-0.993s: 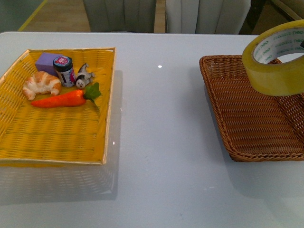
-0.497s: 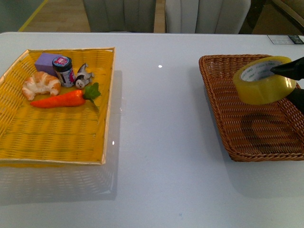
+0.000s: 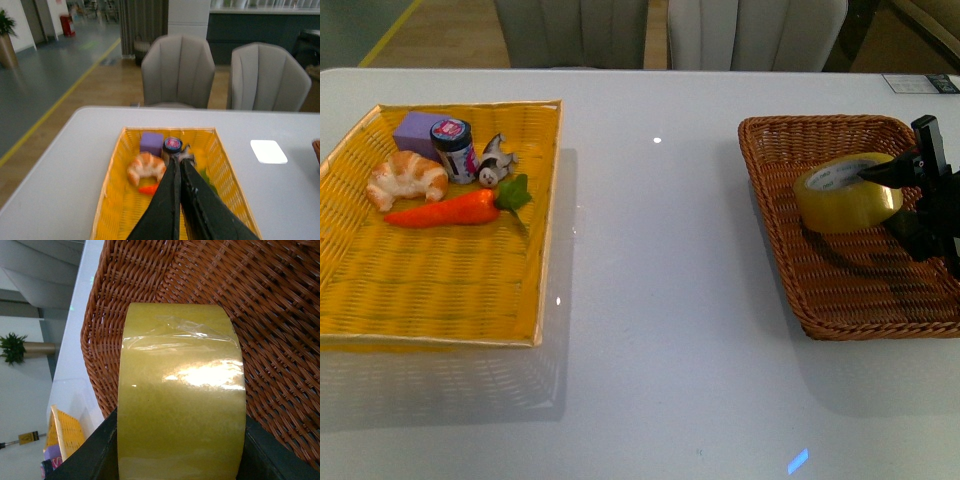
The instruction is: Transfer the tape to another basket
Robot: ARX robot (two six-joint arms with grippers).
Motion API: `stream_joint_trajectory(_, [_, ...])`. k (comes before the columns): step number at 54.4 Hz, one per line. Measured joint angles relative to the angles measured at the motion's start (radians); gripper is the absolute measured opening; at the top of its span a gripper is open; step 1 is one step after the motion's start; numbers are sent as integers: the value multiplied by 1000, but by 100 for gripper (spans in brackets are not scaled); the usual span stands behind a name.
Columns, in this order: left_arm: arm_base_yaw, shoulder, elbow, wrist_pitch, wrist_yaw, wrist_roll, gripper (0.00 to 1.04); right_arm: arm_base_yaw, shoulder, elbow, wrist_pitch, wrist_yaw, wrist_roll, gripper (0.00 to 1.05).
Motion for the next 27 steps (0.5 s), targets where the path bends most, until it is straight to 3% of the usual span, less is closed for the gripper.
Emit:
stream_joint_trajectory(6, [0, -52, 0, -48, -2, 0, 2, 0, 0, -2, -4, 0, 0, 49])
stream_joint_trajectory(22, [0, -191, 0, -179, -2, 0, 2, -32, -72, -146, 64, -36, -9, 97])
stream_joint_trajectory(27, [0, -230, 0, -217, -2, 0, 2, -56, -159, -200, 54, -34, -50, 95])
